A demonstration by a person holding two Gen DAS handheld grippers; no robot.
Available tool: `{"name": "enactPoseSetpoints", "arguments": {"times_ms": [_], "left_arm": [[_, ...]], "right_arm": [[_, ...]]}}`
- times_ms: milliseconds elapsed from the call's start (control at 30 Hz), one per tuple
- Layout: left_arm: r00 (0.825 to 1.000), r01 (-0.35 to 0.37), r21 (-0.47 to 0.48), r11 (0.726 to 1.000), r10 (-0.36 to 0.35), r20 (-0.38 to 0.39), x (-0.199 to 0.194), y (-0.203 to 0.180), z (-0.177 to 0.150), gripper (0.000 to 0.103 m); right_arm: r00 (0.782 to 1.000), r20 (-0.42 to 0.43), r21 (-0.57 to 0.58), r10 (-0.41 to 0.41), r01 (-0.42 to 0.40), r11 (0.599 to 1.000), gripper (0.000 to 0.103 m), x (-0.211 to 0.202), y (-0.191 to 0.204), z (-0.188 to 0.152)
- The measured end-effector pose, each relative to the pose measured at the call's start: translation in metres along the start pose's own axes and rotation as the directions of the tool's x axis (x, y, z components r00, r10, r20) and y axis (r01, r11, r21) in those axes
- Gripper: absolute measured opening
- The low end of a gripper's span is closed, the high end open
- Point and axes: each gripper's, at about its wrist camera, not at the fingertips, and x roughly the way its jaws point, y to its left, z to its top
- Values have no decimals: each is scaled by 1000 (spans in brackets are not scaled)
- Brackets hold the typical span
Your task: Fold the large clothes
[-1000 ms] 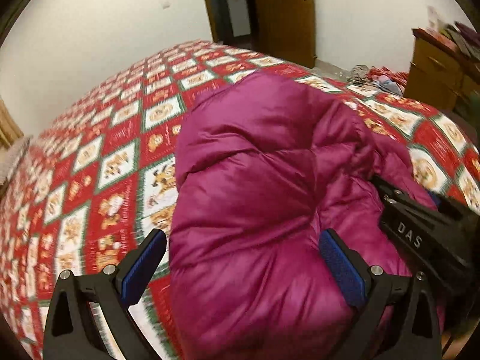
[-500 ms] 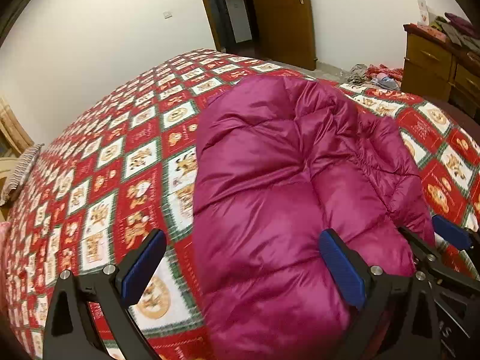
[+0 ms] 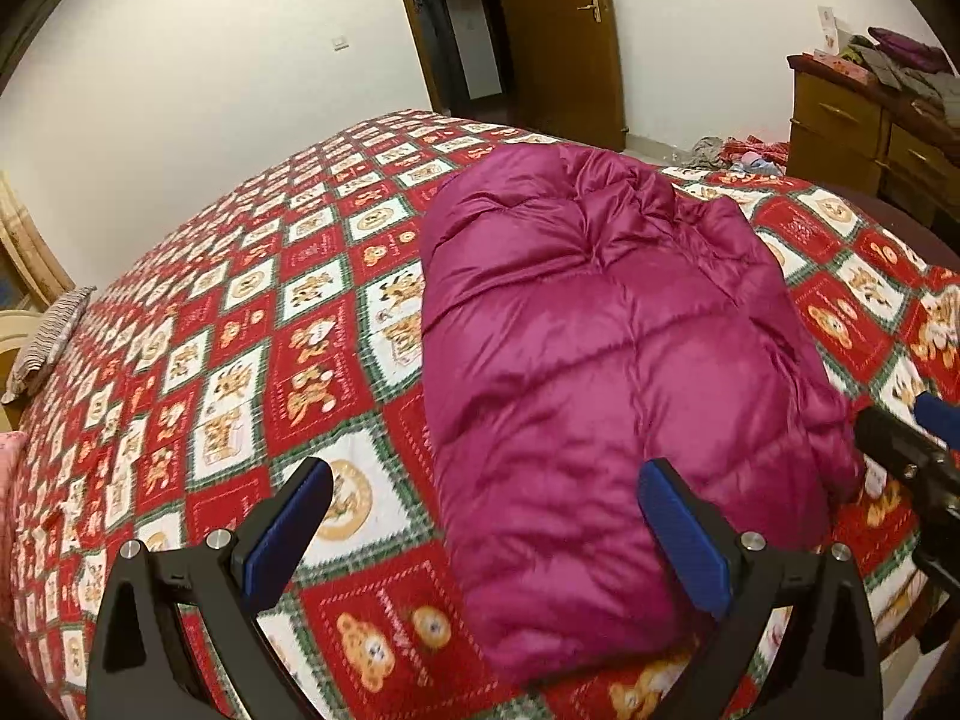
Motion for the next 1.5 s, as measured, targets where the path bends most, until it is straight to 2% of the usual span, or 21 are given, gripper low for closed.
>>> {"name": "enactPoseSetpoints", "arguments": {"times_ms": [133, 300, 667, 767, 933, 1067, 1233, 1500], "left_arm": [[1000, 14, -22, 1000, -13, 14, -17, 1, -12, 102], [995, 96, -73, 993, -92, 49, -40, 7, -25, 102], [981, 173, -125, 977, -161, 104, -78, 15, -39, 102], [980, 166, -133, 977, -149, 130, -91, 21, -38, 102], [972, 128, -132, 983, -97, 216, -119, 29, -37, 102], [963, 136, -151, 979, -95, 253, -134, 38, -35, 102], [946, 142, -164, 976, -86, 311, -155, 46, -30, 102], [916, 106, -163, 981, -32, 400, -181, 52, -26, 102]], "right_arm": [[1000, 18, -11, -3, 3, 1000, 83, -14, 0, -6], [999, 45, -38, -21, 23, 999, 90, -34, 5, -14], [991, 123, -28, -55, 59, 998, 92, -77, 6, -23], [987, 153, -37, -55, 61, 997, 92, -89, 10, -22], [973, 223, -62, -52, 67, 996, 95, -111, 21, -19], [958, 284, -71, -44, 67, 995, 96, -129, 28, -16], [932, 361, -71, -41, 71, 995, 99, -151, 32, -12], [892, 452, -57, -17, 48, 997, 103, -175, 33, -6]]}}
